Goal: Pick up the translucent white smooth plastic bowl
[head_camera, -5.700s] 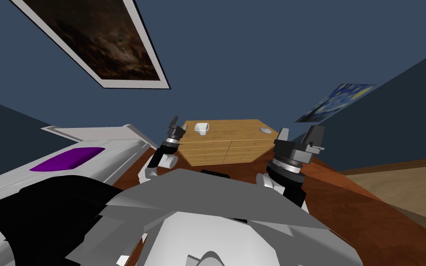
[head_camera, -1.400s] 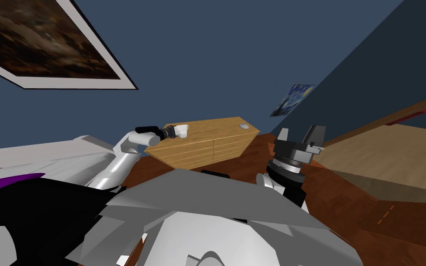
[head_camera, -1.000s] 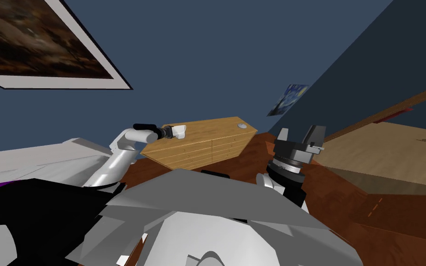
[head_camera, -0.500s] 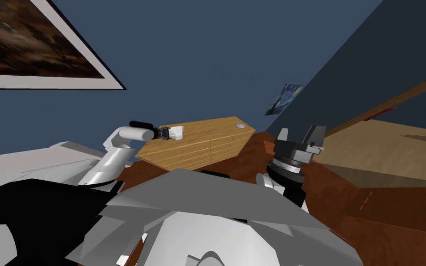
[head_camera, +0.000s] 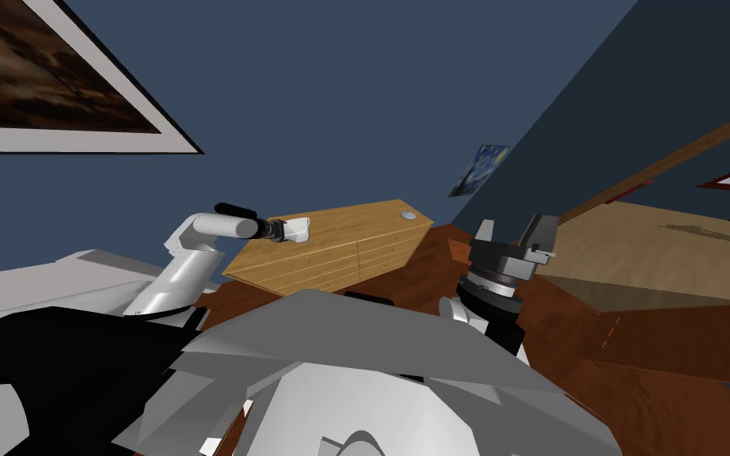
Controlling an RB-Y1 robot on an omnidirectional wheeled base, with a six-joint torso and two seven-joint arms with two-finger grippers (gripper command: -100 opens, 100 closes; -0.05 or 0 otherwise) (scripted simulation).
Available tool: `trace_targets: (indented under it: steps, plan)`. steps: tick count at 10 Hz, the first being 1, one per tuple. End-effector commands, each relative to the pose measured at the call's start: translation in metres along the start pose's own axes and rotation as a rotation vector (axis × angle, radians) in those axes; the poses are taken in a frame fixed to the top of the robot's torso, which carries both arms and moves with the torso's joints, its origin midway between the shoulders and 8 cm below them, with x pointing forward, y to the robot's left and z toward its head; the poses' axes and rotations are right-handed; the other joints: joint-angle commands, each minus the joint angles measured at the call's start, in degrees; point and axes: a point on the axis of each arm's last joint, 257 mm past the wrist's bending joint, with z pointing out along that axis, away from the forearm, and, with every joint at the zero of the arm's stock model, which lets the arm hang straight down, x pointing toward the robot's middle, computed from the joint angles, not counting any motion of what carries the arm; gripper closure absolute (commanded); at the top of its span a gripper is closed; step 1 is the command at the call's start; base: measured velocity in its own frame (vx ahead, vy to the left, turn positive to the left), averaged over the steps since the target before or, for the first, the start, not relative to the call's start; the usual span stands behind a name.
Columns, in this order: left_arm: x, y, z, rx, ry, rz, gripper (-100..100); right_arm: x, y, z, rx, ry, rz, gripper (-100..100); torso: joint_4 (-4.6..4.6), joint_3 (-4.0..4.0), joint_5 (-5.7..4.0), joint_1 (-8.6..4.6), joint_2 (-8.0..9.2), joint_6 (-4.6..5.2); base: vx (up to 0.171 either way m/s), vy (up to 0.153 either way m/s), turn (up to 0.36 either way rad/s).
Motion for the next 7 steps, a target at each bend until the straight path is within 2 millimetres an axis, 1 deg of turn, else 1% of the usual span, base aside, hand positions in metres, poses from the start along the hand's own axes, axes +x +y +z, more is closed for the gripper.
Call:
trace_targets:
  steps: [1, 2, 3, 4, 5, 7]
  plan:
    - [-0.008, 0.006, 0.000, -0.037, -0.016, -0.009, -100, 0.000, 0.000, 0.000, 0.000, 0.000, 0.000, 0, 0.00, 0.00, 0.00, 0.00, 0.00, 0.00, 0.024, -0.009, -0.034]
    - [-0.018, 0.006, -0.003, -0.062, -0.031, -0.025, -100, 0.000, 0.000, 0.000, 0.000, 0.000, 0.000, 0, 0.00, 0.00, 0.01, 0.02, 0.00, -0.02, 0.027, -0.012, -0.058]
    - [-0.019, 0.010, -0.003, -0.078, -0.036, -0.025, -100, 0.000, 0.000, 0.000, 0.000, 0.000, 0.000, 0, 0.00, -0.01, 0.00, 0.01, -0.01, -0.01, 0.021, -0.009, -0.044]
    - [-0.028, 0.012, -0.006, -0.104, -0.050, -0.039, -100, 0.000, 0.000, 0.000, 0.000, 0.000, 0.000, 0, 0.00, 0.00, 0.01, 0.01, 0.01, -0.02, 0.018, -0.012, -0.086]
    - [-0.029, 0.015, -0.006, -0.116, -0.053, -0.039, -100, 0.000, 0.000, 0.000, 0.000, 0.000, 0.000, 0, 0.00, 0.00, 0.00, 0.00, 0.01, 0.00, 0.015, -0.008, -0.039]
    - [-0.043, 0.023, -0.012, -0.174, -0.076, -0.064, -100, 0.000, 0.000, 0.000, 0.000, 0.000, 0.000, 0, 0.00, 0.01, 0.01, 0.02, 0.01, -0.01, 0.026, -0.010, -0.075]
